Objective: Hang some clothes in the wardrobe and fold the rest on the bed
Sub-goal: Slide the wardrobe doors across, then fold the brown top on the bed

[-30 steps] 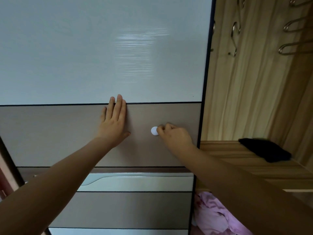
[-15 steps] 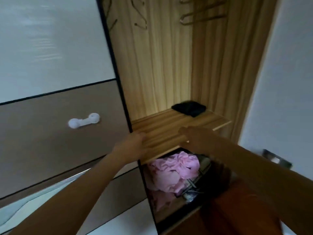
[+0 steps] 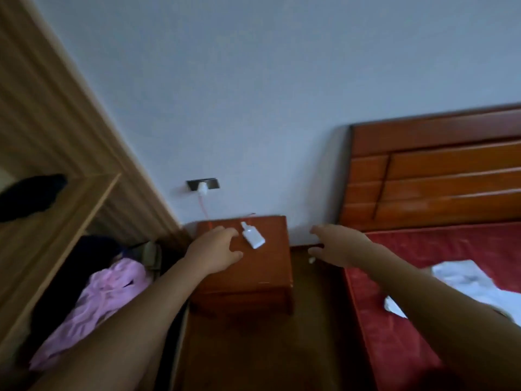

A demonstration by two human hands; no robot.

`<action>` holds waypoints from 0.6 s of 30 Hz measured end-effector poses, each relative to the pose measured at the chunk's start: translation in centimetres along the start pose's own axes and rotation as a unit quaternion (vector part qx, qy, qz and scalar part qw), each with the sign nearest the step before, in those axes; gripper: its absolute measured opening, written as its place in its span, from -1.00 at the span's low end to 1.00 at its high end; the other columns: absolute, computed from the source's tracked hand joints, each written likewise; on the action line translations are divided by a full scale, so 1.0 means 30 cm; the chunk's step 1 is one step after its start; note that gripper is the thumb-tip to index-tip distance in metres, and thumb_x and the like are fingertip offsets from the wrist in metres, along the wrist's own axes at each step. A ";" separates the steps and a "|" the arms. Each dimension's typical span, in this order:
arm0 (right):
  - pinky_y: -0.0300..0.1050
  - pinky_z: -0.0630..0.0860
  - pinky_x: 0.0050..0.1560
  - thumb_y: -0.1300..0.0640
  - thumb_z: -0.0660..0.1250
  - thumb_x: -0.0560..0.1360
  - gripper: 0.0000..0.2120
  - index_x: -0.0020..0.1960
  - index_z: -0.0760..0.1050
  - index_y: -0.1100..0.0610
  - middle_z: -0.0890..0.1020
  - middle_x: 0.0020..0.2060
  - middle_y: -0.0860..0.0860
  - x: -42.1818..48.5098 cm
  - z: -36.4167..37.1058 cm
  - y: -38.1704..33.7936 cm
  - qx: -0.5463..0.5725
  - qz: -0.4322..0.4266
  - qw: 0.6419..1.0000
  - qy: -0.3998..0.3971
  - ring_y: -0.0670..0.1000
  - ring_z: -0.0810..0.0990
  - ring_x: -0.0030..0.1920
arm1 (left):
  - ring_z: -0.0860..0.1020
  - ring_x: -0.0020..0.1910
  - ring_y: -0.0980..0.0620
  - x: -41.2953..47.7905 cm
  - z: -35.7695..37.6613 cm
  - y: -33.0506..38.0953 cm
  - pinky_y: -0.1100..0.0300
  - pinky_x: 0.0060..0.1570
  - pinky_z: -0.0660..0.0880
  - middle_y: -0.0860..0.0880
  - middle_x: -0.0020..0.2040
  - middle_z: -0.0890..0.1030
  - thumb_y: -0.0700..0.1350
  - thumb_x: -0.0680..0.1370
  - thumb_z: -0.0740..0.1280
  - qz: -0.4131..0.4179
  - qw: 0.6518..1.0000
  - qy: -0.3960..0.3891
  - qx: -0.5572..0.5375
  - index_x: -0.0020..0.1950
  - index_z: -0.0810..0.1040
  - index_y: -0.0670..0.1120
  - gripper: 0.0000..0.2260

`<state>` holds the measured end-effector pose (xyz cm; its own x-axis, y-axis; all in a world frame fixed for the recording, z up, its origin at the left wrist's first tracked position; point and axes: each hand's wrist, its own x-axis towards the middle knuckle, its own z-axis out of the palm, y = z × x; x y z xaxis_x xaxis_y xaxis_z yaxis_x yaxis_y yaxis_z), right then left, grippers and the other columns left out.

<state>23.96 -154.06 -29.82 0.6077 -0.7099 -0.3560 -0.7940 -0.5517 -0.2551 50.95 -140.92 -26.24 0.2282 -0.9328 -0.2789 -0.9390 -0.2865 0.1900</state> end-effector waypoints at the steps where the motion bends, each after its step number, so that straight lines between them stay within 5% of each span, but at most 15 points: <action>1: 0.08 0.50 0.26 -0.23 0.26 0.55 -0.41 0.49 0.30 0.00 0.53 0.34 0.11 -0.063 0.030 0.123 0.016 0.036 0.999 -0.003 0.18 0.52 0.32 | 0.53 0.27 -0.06 0.055 0.037 0.109 0.05 0.21 0.49 -0.03 0.30 0.51 0.16 0.51 0.40 0.033 0.999 -0.012 0.009 0.43 0.46 0.04 -0.49; 9: 0.01 0.49 0.23 -0.16 0.26 0.58 -0.46 0.47 0.34 0.06 0.58 0.30 0.10 -0.608 0.319 0.821 0.143 0.290 0.946 0.003 0.14 0.55 0.29 | 0.52 0.20 -0.01 0.281 0.379 0.905 0.00 0.14 0.53 0.03 0.26 0.47 0.14 0.55 0.35 0.239 0.958 -0.135 0.082 0.46 0.39 0.09 -0.51; 15: 0.03 0.52 -0.01 -0.20 0.27 0.54 -0.56 0.29 0.36 0.04 0.58 0.11 0.07 -0.911 0.538 1.018 0.218 0.414 0.884 0.023 0.16 0.60 0.13 | 0.50 0.27 -0.04 0.298 0.614 1.284 -0.09 0.21 0.50 0.02 0.32 0.43 0.15 0.54 0.35 0.343 0.903 -0.208 0.152 0.48 0.36 0.10 -0.48; 18: 0.04 0.53 0.06 -0.20 0.27 0.52 -0.54 0.31 0.37 0.03 0.58 0.13 0.09 -1.019 0.656 1.047 0.255 0.464 0.848 0.025 0.19 0.59 0.18 | 0.51 0.28 -0.06 0.312 0.715 1.423 -0.04 0.19 0.51 0.01 0.33 0.43 0.13 0.55 0.36 0.384 0.873 -0.237 0.183 0.49 0.36 0.09 -0.48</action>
<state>-19.85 -141.07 -44.63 -0.2926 -0.7593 -0.5812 -0.8268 0.5063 -0.2452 7.49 -157.20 -40.95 -0.5554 -0.5988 -0.5770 -0.8078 0.5533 0.2033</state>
